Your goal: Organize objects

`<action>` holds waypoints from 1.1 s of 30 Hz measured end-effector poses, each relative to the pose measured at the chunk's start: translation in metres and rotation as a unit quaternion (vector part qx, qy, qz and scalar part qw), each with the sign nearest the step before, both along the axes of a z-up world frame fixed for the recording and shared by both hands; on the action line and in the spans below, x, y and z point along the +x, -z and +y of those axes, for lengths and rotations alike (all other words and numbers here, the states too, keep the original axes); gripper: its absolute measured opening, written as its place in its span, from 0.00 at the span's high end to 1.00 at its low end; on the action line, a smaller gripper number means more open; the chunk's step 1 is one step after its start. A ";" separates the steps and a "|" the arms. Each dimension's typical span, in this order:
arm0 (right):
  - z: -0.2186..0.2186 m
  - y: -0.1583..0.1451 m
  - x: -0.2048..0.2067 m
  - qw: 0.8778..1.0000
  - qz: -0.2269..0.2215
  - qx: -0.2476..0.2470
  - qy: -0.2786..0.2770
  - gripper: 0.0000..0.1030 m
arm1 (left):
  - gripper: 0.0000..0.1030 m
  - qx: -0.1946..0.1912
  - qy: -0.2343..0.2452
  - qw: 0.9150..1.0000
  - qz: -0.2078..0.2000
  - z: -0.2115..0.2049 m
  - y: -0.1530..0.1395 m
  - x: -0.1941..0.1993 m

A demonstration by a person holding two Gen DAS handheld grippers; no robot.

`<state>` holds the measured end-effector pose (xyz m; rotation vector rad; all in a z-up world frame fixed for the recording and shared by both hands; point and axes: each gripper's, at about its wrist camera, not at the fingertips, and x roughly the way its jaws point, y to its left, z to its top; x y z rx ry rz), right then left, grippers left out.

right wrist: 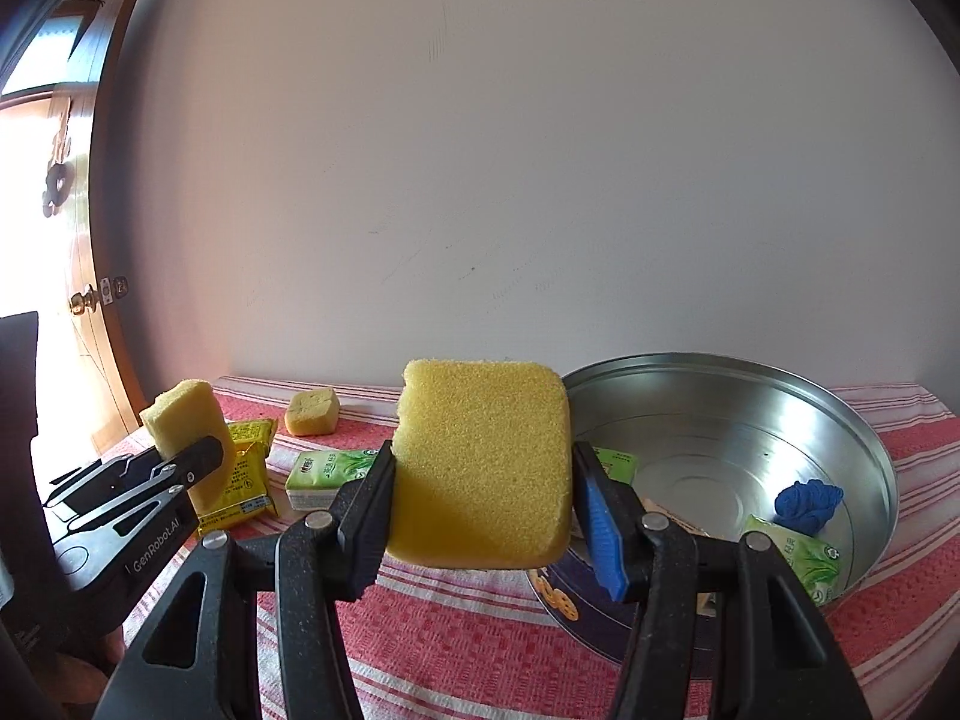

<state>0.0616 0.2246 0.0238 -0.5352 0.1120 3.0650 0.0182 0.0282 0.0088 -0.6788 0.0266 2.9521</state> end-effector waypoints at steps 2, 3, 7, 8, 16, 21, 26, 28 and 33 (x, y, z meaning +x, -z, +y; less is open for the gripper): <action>0.006 -0.001 0.001 1.000 0.001 -0.002 0.003 0.44 | 0.80 -0.001 0.006 1.000 0.001 0.008 -0.001 0.001; 0.008 -0.002 0.002 1.000 0.003 -0.002 0.004 0.44 | 0.80 -0.001 0.009 1.000 0.002 0.012 -0.002 0.002; 0.017 -0.006 0.007 1.000 0.015 0.004 0.010 0.44 | 0.80 -0.002 0.022 1.000 0.007 0.027 -0.005 0.005; 0.018 -0.006 0.013 1.000 0.019 0.007 0.011 0.44 | 0.80 -0.003 0.026 1.000 0.009 0.031 -0.006 0.006; 0.036 -0.013 0.019 0.999 0.035 0.018 0.027 0.44 | 0.80 -0.006 0.053 0.998 0.021 0.066 -0.015 0.012; 0.053 -0.017 0.020 0.998 0.039 0.018 0.041 0.44 | 0.80 -0.008 0.069 0.997 0.023 0.086 -0.017 0.011; 0.068 -0.019 0.021 0.997 0.043 0.018 0.054 0.44 | 0.80 -0.009 0.083 0.996 0.028 0.105 -0.021 0.013; 0.070 -0.021 0.025 0.997 0.046 0.022 0.060 0.44 | 0.80 -0.009 0.089 0.995 0.031 0.113 -0.023 0.013; 0.086 -0.021 0.022 0.995 0.051 0.035 0.079 0.44 | 0.80 -0.010 0.106 0.994 0.037 0.133 -0.028 0.016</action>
